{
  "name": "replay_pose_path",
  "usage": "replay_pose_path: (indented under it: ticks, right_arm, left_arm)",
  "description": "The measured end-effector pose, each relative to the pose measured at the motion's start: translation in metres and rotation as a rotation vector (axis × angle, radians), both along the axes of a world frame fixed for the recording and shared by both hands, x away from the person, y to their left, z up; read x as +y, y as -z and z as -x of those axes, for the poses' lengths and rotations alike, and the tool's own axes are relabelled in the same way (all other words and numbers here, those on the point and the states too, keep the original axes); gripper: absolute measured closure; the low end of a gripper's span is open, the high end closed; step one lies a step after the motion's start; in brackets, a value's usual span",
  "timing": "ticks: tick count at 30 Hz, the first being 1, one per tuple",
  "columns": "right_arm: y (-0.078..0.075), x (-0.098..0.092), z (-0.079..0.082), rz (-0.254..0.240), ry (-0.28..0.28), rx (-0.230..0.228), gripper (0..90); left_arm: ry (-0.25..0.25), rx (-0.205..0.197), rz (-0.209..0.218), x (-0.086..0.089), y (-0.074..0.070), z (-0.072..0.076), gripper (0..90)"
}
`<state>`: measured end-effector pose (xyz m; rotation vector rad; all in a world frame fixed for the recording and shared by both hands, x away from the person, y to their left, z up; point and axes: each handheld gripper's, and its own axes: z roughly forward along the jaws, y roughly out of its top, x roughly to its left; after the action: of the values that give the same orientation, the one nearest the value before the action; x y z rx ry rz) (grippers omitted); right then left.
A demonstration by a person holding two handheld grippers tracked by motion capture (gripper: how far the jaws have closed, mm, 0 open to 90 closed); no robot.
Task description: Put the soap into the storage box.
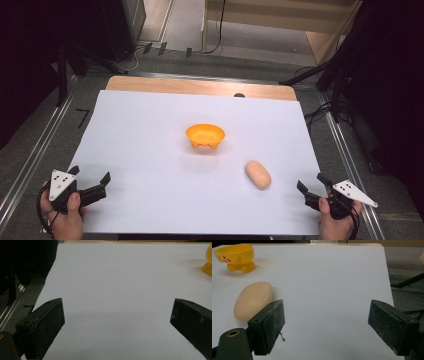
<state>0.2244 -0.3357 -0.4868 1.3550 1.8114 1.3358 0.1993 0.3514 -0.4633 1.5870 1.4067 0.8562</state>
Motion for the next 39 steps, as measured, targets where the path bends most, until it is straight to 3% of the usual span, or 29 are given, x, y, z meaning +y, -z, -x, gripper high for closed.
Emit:
replay_pose_path:
  ticks: [9,10,14,17,19,20,27,34,39]
  right_arm:
    - [-0.003,0.006,-0.002,0.043,-0.053,0.046,14.1]
    - [-0.004,0.006,-0.004,0.066,-0.091,0.071,14.1]
    - [-0.005,0.008,-0.008,0.103,-0.117,0.113,14.0]
    - [-0.01,0.013,-0.013,0.145,-0.157,0.176,14.1]
    - [-0.012,0.015,-0.015,0.161,-0.161,0.192,14.0]
    - [-0.015,0.018,-0.018,0.188,-0.173,0.23,14.0]
    - [-0.024,0.027,-0.025,0.247,-0.204,0.325,13.6]
    - [-0.028,0.037,-0.033,0.314,-0.233,0.398,13.1]
    - [-0.031,0.045,-0.038,0.342,-0.258,0.426,12.7]
  left_arm:
    - [0.002,0.0,-0.002,0.0,0.0,0.0,0.0]
    - [0.001,0.002,-0.003,0.0,0.0,0.0,0.0]
    - [0.001,0.003,-0.001,0.0,0.0,0.0,0.0]
    - [0.0,0.0,-0.002,0.0,0.0,0.0,0.0]
    - [0.001,0.001,-0.003,0.0,0.0,0.0,0.0]
    - [-0.001,-0.001,-0.003,0.0,0.0,0.0,0.0]
    - [-0.002,0.003,-0.007,-0.001,0.0,0.0,0.0]
    - [-0.003,0.003,-0.007,-0.001,0.0,0.0,0.0]
    - [-0.003,0.003,-0.007,-0.001,0.0,0.0,0.0]
